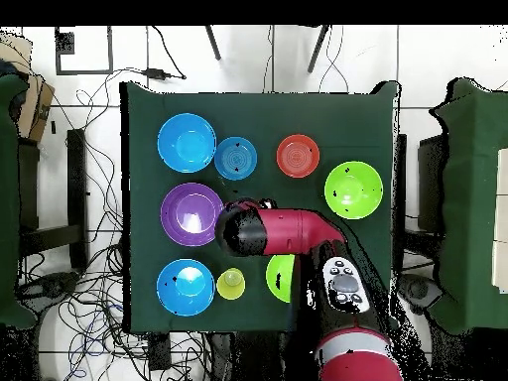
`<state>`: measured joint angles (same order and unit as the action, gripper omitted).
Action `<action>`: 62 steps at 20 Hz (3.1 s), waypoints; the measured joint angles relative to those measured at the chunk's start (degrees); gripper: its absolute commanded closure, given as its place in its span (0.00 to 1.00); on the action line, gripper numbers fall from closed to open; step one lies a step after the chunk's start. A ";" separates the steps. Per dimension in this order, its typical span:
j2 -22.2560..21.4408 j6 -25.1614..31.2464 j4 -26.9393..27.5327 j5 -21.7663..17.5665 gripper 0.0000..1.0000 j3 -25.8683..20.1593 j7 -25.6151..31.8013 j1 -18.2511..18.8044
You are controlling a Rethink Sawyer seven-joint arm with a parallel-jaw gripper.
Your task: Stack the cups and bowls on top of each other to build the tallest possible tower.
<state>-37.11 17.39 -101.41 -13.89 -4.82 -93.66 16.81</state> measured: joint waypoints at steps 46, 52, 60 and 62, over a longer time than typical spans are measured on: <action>15.32 9.00 16.80 24.73 0.00 19.06 -24.72 -15.90; 16.27 10.35 20.52 25.90 0.00 20.07 -24.90 -17.08; 18.39 10.63 24.93 27.81 0.00 20.73 -24.90 -17.08; 18.89 10.65 25.64 28.11 0.00 20.92 -24.90 -17.08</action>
<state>-18.21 28.03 -75.76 14.22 16.10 -118.56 -0.27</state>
